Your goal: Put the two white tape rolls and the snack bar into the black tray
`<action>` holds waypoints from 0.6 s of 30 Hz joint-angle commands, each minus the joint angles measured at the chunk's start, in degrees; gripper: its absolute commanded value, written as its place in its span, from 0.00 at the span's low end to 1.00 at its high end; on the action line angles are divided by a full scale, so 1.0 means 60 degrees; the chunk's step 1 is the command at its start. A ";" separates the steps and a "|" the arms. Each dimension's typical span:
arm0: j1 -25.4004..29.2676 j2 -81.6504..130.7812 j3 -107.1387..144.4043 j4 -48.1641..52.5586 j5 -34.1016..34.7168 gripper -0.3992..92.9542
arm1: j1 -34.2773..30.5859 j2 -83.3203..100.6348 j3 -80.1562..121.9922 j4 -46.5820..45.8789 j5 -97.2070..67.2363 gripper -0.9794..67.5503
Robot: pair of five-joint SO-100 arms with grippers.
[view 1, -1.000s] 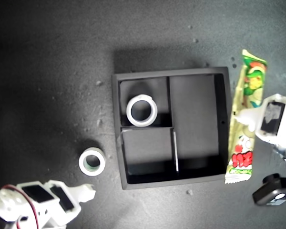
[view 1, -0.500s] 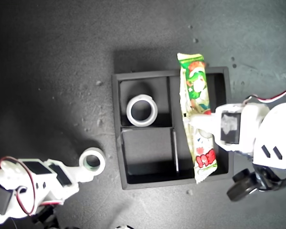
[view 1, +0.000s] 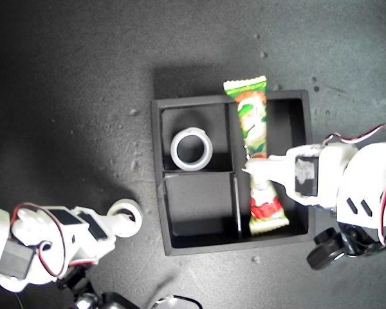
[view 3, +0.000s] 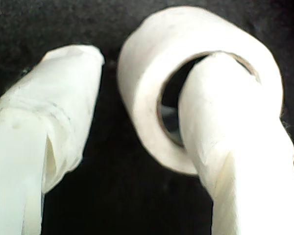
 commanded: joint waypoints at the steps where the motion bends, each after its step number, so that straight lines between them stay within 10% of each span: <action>1: -0.0029 -0.0015 -0.0088 -0.0146 -0.0103 0.14 | 0.0220 0.0088 -0.0029 -0.0132 0.0073 0.23; 12: -0.0132 -0.0923 -0.0176 -0.0234 -0.0337 0.11 | 0.0044 0.0220 -0.2285 0.1611 0.0820 0.22; 18: -0.0483 -0.0396 0.0015 0.0088 -0.0220 0.03 | 0.0220 0.0220 -0.5171 0.4219 0.4644 0.03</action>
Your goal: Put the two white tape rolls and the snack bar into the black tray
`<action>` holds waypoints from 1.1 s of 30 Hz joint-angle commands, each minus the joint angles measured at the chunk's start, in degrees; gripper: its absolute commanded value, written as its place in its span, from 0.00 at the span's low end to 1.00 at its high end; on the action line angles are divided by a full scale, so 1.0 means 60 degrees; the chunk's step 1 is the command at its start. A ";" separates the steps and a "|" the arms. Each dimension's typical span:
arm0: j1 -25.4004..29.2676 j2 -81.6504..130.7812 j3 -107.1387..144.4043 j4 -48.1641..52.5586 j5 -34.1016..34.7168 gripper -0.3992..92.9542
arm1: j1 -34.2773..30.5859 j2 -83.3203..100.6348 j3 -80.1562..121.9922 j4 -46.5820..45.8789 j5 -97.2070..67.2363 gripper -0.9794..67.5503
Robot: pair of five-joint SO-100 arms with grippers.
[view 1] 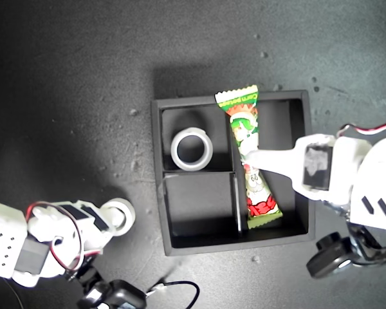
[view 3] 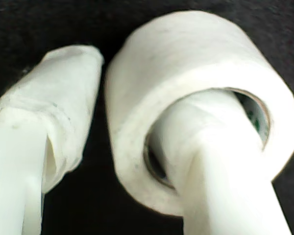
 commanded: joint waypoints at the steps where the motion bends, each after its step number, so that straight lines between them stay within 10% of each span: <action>1: -0.0278 0.0894 -0.0059 0.0454 0.0190 0.02 | 0.0146 0.0220 -0.1919 0.1699 0.2622 0.02; 18: -0.1479 -0.1406 -0.9185 0.6006 0.3691 0.01 | 0.0937 0.1465 -0.1611 0.5435 0.6987 0.01; 29: -0.1509 -0.8262 -1.9775 1.0254 0.3633 0.01 | 0.0762 0.2666 -0.0366 0.5420 0.7456 0.01; 33: -0.1348 -0.8130 -1.9263 1.0254 0.3281 0.16 | 0.0703 0.2988 -0.0117 0.5420 0.7515 0.01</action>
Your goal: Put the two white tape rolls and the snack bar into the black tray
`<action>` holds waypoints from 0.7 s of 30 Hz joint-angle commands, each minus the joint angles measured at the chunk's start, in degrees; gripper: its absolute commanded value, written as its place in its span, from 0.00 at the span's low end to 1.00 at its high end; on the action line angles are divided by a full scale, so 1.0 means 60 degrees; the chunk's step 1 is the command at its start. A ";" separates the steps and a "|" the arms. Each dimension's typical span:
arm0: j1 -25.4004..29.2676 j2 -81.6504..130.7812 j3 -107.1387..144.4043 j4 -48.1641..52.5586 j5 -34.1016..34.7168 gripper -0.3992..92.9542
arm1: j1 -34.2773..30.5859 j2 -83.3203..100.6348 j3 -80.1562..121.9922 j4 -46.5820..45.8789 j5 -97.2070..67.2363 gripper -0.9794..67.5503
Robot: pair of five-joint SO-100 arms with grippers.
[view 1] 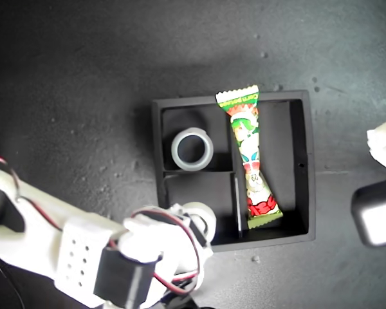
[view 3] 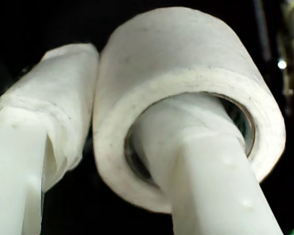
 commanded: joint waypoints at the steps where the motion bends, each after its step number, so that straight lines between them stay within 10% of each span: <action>1: 0.0176 0.0220 -0.0132 0.0249 -0.0381 0.18 | -0.0103 0.0615 0.0073 0.0015 0.0103 0.01; 10: 0.0322 0.0923 0.0850 0.0249 -0.0879 0.22 | -0.0132 0.1348 0.0776 -0.0088 0.0103 0.01; 15: 0.0000 0.3984 0.4292 0.0264 -0.1465 0.02 | 0.0088 0.3721 0.3574 -0.0952 0.0293 0.01; 21: -0.1040 0.9478 0.9946 -0.0029 -0.1685 0.01 | 0.0205 0.7866 0.8218 -0.2900 0.1157 0.01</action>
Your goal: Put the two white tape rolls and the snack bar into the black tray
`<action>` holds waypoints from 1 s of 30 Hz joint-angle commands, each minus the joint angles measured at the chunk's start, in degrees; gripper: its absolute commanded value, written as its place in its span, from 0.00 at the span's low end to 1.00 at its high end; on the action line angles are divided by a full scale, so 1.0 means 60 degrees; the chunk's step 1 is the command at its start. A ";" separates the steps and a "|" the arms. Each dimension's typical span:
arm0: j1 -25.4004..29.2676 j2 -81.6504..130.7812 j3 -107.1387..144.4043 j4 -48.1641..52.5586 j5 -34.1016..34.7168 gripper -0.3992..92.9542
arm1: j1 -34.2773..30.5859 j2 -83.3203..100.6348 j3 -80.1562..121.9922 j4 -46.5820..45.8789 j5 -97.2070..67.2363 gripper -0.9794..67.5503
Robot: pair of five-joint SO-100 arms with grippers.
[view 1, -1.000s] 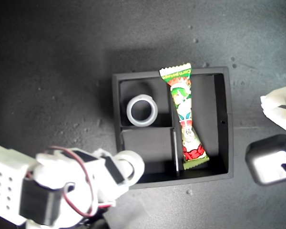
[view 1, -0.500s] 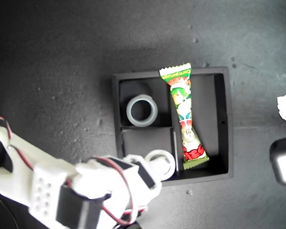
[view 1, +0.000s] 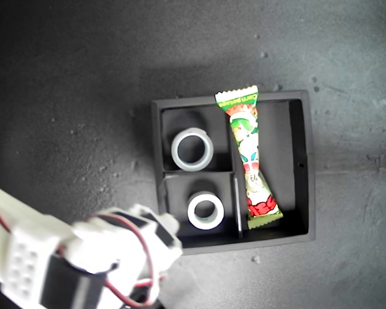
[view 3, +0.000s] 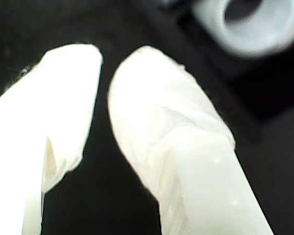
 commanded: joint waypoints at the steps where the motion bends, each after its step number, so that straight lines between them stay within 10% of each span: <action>1: -0.0718 0.4131 0.3662 -0.0454 -0.0132 0.01 | -0.0015 0.2314 0.2505 -0.1187 0.0483 0.01; 16: -0.1216 1.3989 1.6934 -0.5405 -0.0718 0.01 | 0.0015 0.7896 1.0532 -0.3853 0.1743 0.01; 30: -0.0791 1.9453 2.1855 -0.4966 -0.1465 0.00 | 0.0732 1.0898 1.4224 -0.4087 0.1392 0.01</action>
